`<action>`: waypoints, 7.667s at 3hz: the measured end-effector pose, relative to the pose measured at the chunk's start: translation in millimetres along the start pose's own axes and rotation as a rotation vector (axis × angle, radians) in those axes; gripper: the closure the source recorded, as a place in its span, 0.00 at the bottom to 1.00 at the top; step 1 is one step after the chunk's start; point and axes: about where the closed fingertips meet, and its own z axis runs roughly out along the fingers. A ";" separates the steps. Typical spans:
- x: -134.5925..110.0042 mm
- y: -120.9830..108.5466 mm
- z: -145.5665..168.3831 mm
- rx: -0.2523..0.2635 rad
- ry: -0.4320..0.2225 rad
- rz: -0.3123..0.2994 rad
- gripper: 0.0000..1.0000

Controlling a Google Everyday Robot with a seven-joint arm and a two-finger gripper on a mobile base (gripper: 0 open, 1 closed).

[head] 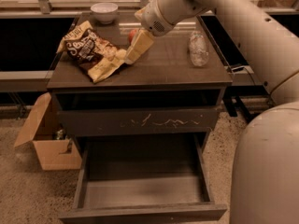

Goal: Place brown chip bag into middle drawer

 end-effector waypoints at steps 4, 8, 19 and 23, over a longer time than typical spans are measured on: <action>-44.2 -3.1 106.5 -0.019 -0.046 0.016 0.00; -65.3 -1.0 120.2 0.022 -0.196 0.064 0.83; 89.4 227.0 -40.4 -0.435 -0.111 -0.069 1.00; 289.6 302.8 59.1 -0.338 -0.038 0.309 1.00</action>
Offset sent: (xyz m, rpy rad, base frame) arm 0.0083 0.0399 -0.0089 0.0301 0.0249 0.0052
